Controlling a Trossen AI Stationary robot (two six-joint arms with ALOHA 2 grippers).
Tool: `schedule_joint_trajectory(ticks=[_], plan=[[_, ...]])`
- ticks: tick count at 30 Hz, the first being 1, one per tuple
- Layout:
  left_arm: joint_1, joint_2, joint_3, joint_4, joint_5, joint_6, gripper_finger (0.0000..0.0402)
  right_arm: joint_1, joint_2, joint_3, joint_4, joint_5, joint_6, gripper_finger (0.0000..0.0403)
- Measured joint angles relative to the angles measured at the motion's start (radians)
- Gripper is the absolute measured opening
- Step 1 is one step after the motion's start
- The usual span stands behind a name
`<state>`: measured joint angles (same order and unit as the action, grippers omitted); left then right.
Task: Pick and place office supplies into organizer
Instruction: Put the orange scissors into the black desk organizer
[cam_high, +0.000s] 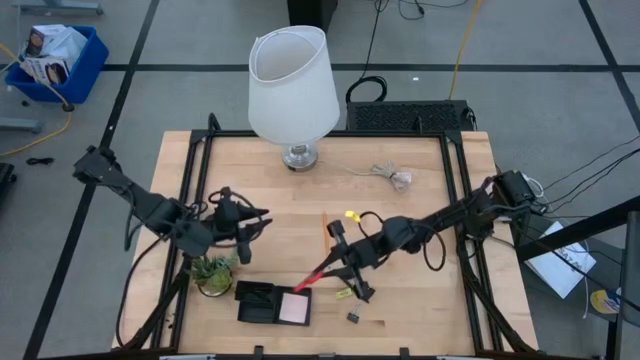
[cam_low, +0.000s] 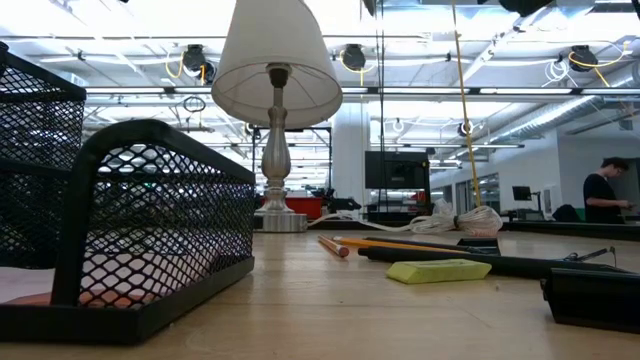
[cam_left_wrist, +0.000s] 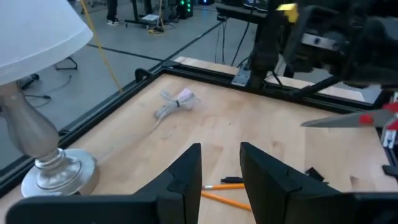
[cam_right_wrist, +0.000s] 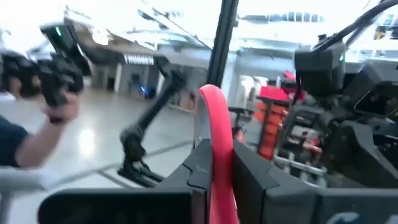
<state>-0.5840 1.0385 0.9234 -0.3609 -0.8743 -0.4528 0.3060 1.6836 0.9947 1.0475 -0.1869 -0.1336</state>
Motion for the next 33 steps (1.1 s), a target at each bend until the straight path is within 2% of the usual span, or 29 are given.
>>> schedule_joint_trajectory(ticks=[5,15,19,22,25,28,33], plan=[[-0.013,0.022,0.000,-0.001,-0.012,0.000,0.0113,-0.007,0.021,0.000,0.049,-0.021,0.027,0.0027],[-0.030,0.035,-0.003,-0.001,-0.046,-0.038,0.0113,-0.033,0.176,0.051,0.186,-0.026,0.069,0.0027],[-0.067,0.034,-0.040,0.005,-0.105,-0.038,0.0113,-0.068,0.194,0.063,0.243,-0.027,0.080,0.0027],[-0.105,0.035,-0.100,0.037,-0.196,-0.024,0.0113,-0.094,0.223,0.063,0.315,-0.052,0.136,0.0027],[-0.157,0.035,-0.172,0.121,-0.300,-0.011,0.0113,-0.112,0.247,0.063,0.349,-0.076,0.179,0.0027],[-0.197,0.035,-0.259,0.282,-0.348,0.014,0.0113,-0.122,0.269,0.063,0.350,-0.073,0.183,0.0027],[-0.223,0.035,-0.360,0.552,-0.323,0.114,0.0113,-0.143,0.274,0.063,0.358,-0.045,0.151,0.0027]])
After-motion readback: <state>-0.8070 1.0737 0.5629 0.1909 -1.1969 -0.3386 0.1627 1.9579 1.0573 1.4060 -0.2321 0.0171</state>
